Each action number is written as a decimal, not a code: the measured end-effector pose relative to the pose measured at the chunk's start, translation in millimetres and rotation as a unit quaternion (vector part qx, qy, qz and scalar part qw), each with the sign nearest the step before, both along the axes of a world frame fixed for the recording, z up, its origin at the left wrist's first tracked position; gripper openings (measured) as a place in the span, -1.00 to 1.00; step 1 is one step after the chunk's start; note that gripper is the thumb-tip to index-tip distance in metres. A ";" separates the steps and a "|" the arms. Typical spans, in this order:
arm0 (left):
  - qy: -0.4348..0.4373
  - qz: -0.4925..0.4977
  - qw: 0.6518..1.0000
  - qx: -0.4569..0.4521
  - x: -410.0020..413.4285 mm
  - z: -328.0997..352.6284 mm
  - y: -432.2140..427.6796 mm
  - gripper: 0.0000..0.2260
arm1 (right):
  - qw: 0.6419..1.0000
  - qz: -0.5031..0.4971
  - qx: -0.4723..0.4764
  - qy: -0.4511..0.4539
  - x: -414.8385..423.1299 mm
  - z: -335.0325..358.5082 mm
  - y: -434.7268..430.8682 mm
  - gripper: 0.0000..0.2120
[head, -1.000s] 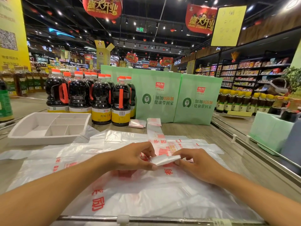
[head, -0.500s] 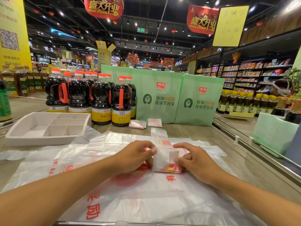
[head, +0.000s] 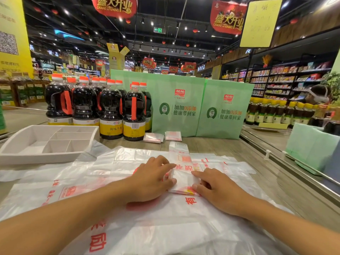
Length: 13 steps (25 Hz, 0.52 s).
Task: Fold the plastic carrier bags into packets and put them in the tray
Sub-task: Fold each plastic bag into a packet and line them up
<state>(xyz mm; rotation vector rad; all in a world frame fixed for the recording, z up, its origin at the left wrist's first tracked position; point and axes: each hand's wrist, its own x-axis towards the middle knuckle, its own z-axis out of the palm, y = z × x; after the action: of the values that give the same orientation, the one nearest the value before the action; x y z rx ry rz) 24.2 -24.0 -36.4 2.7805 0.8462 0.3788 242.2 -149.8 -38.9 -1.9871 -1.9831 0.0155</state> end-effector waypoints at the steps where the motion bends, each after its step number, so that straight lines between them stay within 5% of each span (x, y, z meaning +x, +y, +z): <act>1: 0.031 -0.012 0.999 0.015 -3.3 0.0 -0.1 -0.46 | 0.999 -0.002 -0.010 -0.033 -0.2 1.1 -0.8 -0.51; 6: 0.101 -0.052 0.993 0.033 -12.5 0.8 -9.0 -0.45 | 0.991 -0.020 -0.067 -0.117 -2.5 4.4 -3.1 -0.46; 13: 0.154 -0.034 0.987 0.015 -9.9 0.2 -9.4 -0.46 | 0.986 -0.008 -0.111 -0.123 3.0 5.5 -7.5 -0.38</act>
<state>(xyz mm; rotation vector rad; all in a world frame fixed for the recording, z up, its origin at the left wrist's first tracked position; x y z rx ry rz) 14.3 -33.3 -36.2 2.9315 0.8105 -0.0548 245.2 -157.3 -33.4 -2.2394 -2.2024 -0.0142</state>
